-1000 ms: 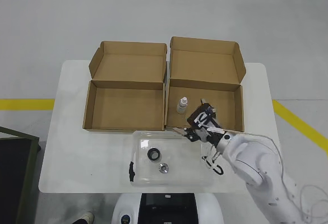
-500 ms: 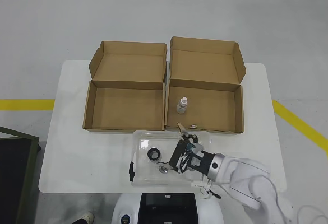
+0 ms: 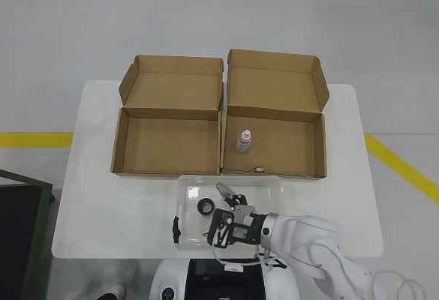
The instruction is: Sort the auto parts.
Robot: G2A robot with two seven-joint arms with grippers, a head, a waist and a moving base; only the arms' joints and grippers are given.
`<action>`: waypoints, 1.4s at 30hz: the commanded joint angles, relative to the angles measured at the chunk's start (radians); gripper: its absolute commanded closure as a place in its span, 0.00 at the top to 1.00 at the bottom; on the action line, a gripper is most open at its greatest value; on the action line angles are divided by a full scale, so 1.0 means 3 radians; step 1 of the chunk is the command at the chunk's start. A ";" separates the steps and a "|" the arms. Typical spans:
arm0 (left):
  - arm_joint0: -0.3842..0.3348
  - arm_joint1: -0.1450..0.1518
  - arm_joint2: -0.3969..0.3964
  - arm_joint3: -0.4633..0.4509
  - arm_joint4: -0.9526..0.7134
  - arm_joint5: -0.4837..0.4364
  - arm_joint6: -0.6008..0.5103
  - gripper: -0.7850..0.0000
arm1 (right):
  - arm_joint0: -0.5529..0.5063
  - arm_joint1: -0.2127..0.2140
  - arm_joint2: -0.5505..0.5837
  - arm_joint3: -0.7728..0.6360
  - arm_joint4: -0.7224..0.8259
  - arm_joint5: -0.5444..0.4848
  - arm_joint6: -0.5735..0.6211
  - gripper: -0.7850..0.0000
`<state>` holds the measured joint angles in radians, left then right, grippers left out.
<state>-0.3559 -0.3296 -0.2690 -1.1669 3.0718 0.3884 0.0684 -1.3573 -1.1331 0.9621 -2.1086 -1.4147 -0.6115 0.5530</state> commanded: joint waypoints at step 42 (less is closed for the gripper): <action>0.0000 0.0000 0.0000 0.0000 0.0000 0.0000 0.0000 1.00 | 0.0187 -0.0032 -0.0271 0.0803 0.0247 0.0055 0.0393 0.44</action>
<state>-0.3559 -0.3296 -0.2690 -1.1669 3.0718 0.3884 0.0684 -1.3040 -1.1419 0.8841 -1.8716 -1.3407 -0.5956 0.6708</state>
